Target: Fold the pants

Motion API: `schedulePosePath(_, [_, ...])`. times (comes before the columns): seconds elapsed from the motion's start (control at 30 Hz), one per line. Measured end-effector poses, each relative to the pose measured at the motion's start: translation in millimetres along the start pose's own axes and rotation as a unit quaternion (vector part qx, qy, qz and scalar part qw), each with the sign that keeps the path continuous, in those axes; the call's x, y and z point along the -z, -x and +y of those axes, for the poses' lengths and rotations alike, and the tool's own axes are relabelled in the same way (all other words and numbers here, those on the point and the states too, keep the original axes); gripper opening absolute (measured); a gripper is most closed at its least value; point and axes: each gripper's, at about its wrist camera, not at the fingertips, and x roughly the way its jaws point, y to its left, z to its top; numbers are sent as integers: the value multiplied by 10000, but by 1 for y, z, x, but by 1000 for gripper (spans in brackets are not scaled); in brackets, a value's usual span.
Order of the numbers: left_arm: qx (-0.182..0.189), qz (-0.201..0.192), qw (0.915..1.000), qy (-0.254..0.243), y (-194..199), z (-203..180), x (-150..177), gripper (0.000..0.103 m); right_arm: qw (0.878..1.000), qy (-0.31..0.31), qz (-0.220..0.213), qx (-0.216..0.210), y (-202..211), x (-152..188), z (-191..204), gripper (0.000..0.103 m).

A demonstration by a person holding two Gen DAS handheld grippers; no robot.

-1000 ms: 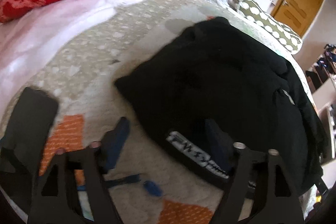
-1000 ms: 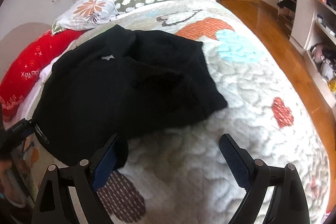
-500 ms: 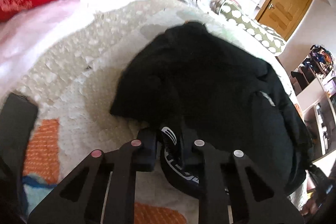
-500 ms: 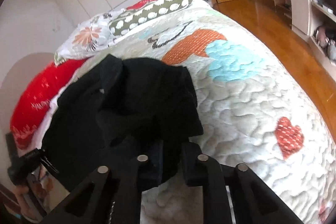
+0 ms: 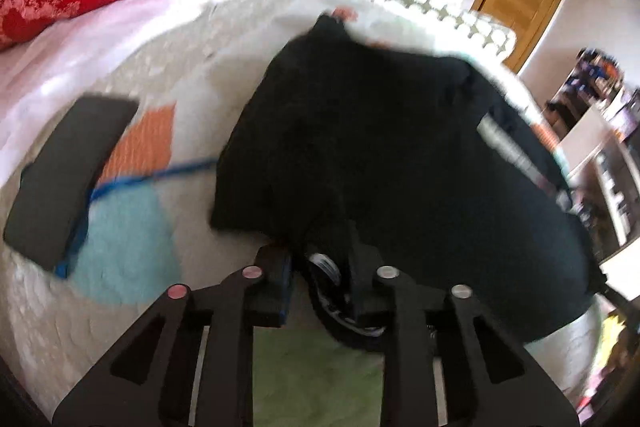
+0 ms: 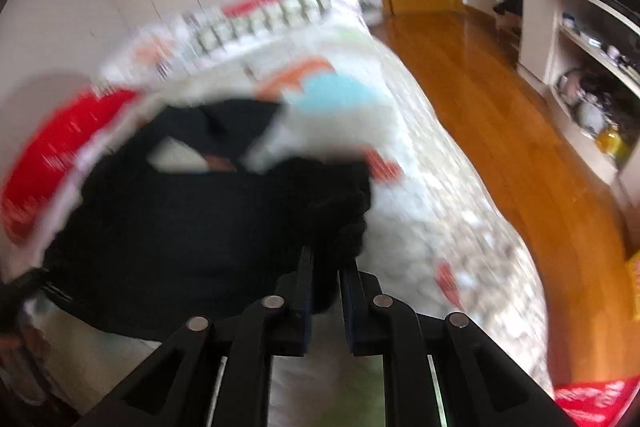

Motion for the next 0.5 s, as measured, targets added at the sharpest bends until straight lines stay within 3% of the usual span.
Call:
schedulePosePath(0.03, [-38, -17, 10000, 18, 2, 3, 2, 38, 9997, -5, 166, 167, -4, 7, -7, 28])
schedulePosePath(0.07, [-43, -62, 9999, 86, 9, 9, 1, 41, 9997, -84, 132, 203, -2, 8, -10, 34])
schedulePosePath(0.1, [-2, -84, 9999, 120, 15, 14, -2, 42, 9995, -150, 59, 264, 5, 11, -14, 36])
schedulePosePath(0.17, [-35, -229, 9996, 155, 30, 20, -6, 46, 9966, -63, -215, 787, 22, 5, -11, 38])
schedulePosePath(0.23, [-525, -579, 9969, 111, 49, 26, -10, 46, 9944, 34, -476, 938, 38, -2, -6, 38])
schedulePosePath(0.27, [-655, -718, 9952, 88, 56, 27, -13, 46, 9956, 41, -545, 767, 43, -7, -2, 38])
schedulePosePath(0.37, [-575, -762, 9954, 62, 62, 28, -22, 46, 9977, 299, -602, 120, 46, -11, 18, 38])
schedulePosePath(0.5, [-411, -603, 9973, -79, 44, 16, -22, 47, 9963, 732, -278, -360, 12, -11, 61, 38])
